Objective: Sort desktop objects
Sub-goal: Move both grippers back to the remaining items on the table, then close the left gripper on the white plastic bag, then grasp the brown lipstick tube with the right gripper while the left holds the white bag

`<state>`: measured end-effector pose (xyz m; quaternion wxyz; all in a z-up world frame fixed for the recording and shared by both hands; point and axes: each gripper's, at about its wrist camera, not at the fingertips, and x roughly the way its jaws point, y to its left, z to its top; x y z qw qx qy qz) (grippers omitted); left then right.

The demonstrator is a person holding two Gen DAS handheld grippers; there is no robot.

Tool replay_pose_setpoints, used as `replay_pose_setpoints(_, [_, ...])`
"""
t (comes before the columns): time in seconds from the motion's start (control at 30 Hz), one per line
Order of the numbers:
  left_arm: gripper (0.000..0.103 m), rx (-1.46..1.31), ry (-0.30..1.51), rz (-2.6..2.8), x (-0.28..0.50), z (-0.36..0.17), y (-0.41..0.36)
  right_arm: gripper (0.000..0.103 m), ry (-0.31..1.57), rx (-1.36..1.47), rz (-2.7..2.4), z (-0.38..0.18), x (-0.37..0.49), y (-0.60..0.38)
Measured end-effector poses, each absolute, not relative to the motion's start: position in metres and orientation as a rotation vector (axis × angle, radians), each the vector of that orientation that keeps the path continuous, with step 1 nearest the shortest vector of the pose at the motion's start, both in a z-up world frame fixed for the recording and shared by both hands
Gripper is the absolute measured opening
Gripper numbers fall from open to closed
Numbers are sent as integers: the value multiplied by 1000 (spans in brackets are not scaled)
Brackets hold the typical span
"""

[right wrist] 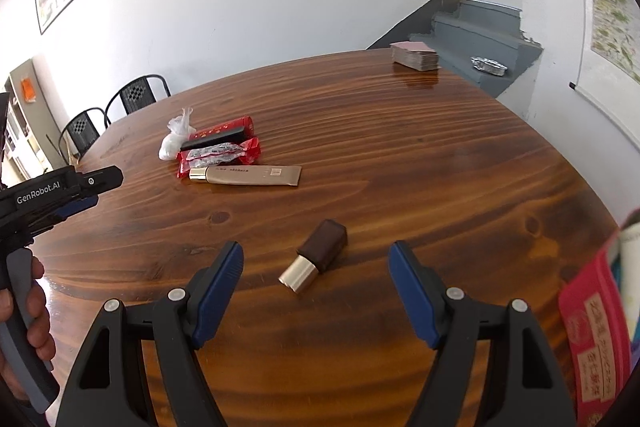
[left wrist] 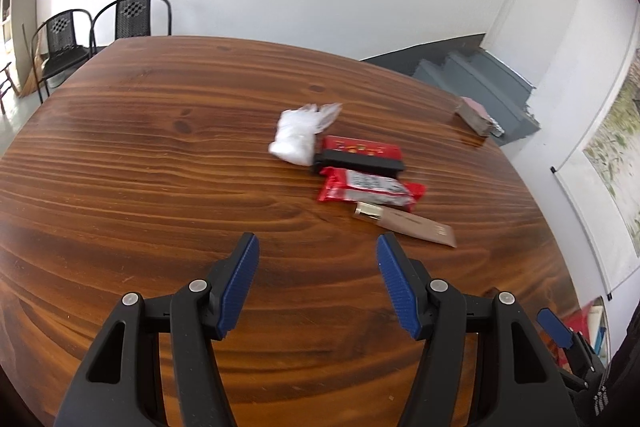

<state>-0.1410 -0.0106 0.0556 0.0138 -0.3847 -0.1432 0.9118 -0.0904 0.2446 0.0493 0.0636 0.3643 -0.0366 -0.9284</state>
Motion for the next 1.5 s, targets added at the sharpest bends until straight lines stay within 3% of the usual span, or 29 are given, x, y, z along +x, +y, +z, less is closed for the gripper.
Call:
replay_pose_setpoints(0.97, [65, -1260, -522, 2859, -291, 25, -32, 78, -207, 1120, -2808, 38, -102, 262])
replay_pose_setpoints(1.27, [64, -1318, -437, 2870, -305, 12, -31, 79, -202, 1114, -2811, 38, -101, 262])
replay_pose_setpoints(1.33, [47, -1333, -346, 2889, -303, 12, -27, 79, -205, 1114, -2809, 39, -101, 262])
replay_pose_setpoints(1.5, [40, -1337, -280, 2888, -290, 11, -26, 78, -203, 1093, -2820, 42, -100, 266])
